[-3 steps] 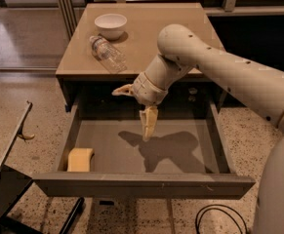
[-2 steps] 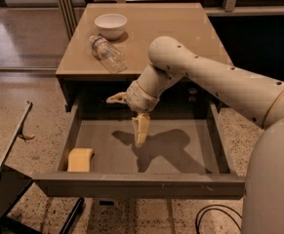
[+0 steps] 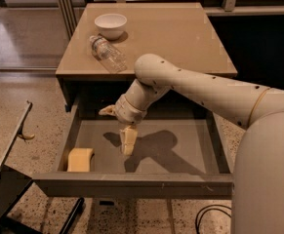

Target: Pick sponge from top drawer and place on counter

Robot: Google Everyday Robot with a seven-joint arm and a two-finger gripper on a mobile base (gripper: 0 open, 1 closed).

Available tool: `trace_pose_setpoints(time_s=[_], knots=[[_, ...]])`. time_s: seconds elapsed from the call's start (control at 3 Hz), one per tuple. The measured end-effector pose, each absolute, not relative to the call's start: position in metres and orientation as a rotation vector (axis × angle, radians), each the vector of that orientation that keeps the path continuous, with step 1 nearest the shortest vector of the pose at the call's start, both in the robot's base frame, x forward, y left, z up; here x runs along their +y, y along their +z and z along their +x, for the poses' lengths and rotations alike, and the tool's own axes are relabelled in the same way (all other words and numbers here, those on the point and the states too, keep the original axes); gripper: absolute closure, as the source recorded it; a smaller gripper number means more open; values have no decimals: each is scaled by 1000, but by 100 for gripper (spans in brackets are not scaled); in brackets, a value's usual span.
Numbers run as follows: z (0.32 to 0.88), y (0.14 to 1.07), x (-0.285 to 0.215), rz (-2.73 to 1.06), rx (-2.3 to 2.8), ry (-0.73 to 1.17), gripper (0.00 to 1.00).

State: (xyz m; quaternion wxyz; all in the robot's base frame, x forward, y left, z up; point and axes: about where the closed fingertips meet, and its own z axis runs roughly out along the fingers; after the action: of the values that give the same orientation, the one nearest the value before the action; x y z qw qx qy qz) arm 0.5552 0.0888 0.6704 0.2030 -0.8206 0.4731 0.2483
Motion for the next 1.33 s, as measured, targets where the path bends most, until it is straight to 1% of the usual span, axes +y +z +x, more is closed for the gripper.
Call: trace_pose_setpoints(time_s=[0.67,1.0,1.33], knots=[[540,643,113,-2284,1379,708,0],[527,615,141,-2263,1383,732,0],[525,608,148,-2263,1378,742,0]])
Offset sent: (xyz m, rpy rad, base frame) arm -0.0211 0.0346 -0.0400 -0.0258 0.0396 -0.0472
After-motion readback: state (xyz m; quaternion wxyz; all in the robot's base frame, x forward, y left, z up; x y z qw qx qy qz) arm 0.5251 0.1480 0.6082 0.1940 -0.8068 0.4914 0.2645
